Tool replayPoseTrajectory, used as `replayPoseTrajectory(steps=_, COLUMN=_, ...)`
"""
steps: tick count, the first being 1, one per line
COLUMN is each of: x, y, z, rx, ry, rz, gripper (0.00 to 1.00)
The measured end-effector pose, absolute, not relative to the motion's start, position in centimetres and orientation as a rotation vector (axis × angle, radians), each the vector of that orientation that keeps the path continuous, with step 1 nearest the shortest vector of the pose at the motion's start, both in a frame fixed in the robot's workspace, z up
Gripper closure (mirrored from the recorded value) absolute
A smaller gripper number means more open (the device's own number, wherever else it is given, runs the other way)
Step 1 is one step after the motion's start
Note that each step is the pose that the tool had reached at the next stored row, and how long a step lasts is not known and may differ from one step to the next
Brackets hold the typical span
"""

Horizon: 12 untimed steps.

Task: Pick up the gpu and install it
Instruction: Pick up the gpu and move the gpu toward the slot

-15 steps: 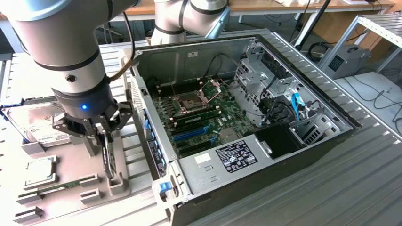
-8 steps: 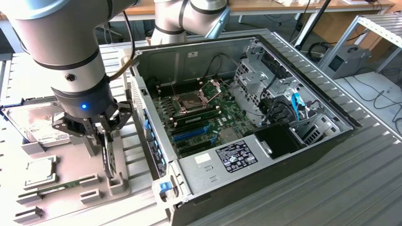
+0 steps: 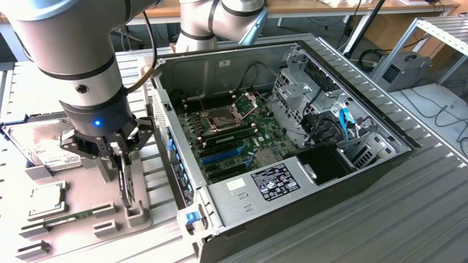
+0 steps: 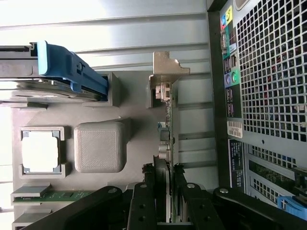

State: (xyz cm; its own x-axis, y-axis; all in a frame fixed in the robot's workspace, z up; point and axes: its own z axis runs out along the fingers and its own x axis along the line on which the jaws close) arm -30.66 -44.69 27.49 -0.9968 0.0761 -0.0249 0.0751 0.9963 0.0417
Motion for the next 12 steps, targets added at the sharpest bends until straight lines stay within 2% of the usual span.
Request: replayPoseTrajectory(steps=12, x=-30.66, y=-44.67, z=27.76, rx=0.118, ry=3.112, rz=0.063, gripper=0.74)
